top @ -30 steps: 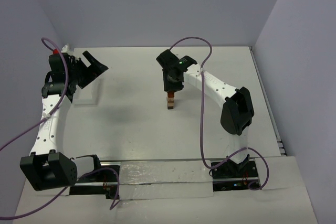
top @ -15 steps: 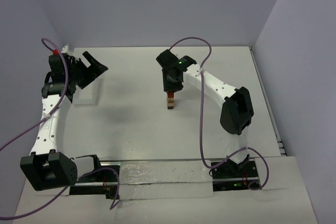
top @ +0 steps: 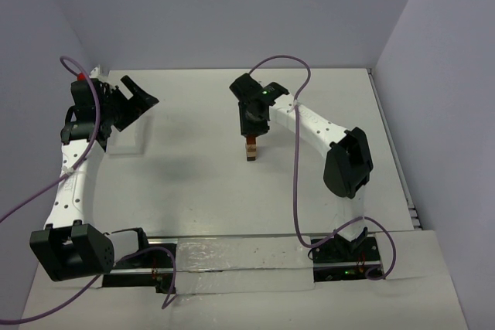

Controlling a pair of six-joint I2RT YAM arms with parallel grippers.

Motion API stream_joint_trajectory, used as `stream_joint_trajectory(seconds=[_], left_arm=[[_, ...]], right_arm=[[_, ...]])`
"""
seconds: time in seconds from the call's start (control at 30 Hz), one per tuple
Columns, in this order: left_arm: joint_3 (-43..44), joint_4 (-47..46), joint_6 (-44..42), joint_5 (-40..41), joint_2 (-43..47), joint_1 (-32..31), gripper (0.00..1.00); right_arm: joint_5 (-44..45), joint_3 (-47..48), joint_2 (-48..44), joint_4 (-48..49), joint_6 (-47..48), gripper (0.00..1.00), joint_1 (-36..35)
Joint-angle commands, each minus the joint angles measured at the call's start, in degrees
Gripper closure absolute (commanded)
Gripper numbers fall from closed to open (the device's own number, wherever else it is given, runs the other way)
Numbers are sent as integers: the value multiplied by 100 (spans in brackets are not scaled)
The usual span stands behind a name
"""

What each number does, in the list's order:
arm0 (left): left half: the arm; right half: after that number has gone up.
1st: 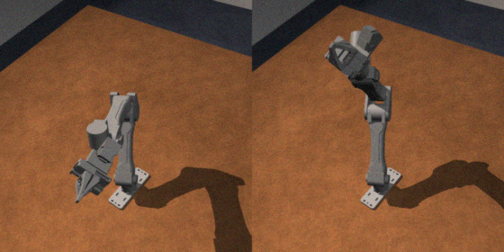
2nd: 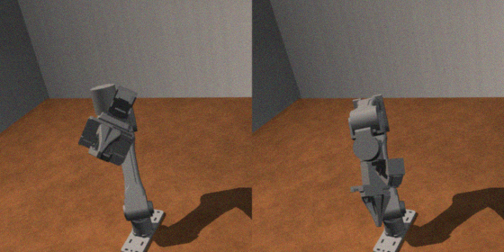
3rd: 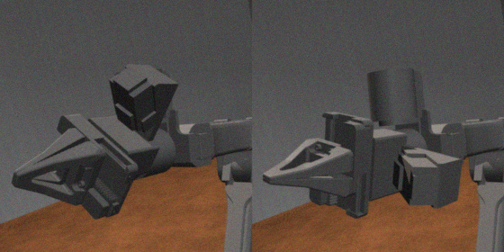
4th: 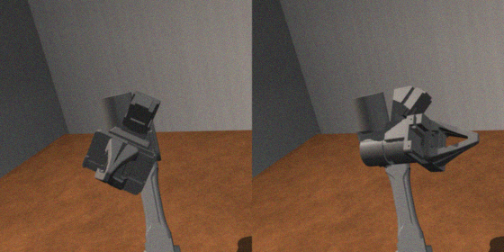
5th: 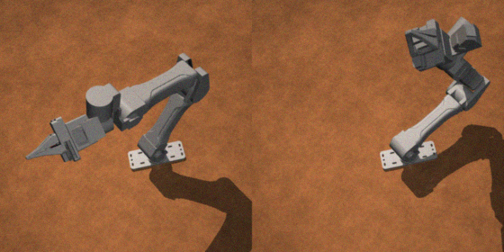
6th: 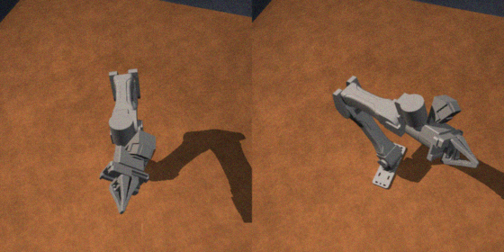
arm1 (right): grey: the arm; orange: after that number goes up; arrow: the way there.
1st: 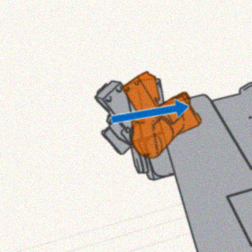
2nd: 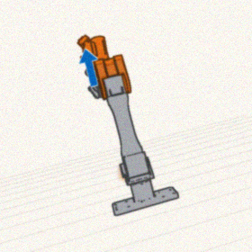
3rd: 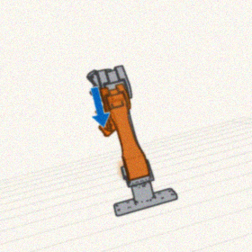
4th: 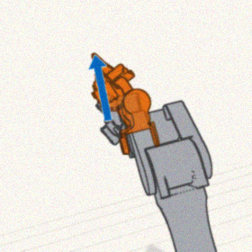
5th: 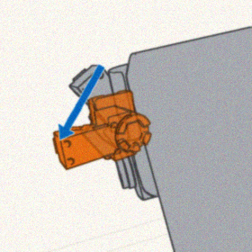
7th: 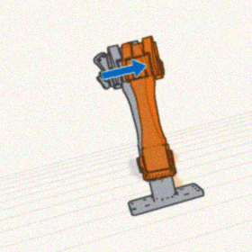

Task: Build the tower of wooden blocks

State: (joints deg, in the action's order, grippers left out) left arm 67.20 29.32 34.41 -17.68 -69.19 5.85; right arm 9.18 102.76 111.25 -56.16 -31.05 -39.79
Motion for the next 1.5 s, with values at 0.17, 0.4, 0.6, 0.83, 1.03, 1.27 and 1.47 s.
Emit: stream_joint_trajectory(seconds=[0.17,0.4,0.6,0.83,1.03,1.27,1.47], left_arm=[[26,-273,60,-104,14,48,1],[11,-278,67,-123,11,57,1],[-8,-287,80,-134,28,66,1],[-22,-302,91,-157,37,83,1],[-23,-309,101,-174,28,83,1],[-58,-334,109,-174,37,92,1],[-40,-331,109,-185,21,92,1]], right_arm=[[-39,241,108,57,-64,58,76],[-70,227,80,53,-51,58,112],[-13,239,30,61,-42,60,121],[-21,280,11,69,-8,62,121],[-13,306,20,70,11,62,121],[-8,285,-2,83,63,63,121],[-29,288,-22,97,90,64,121]])
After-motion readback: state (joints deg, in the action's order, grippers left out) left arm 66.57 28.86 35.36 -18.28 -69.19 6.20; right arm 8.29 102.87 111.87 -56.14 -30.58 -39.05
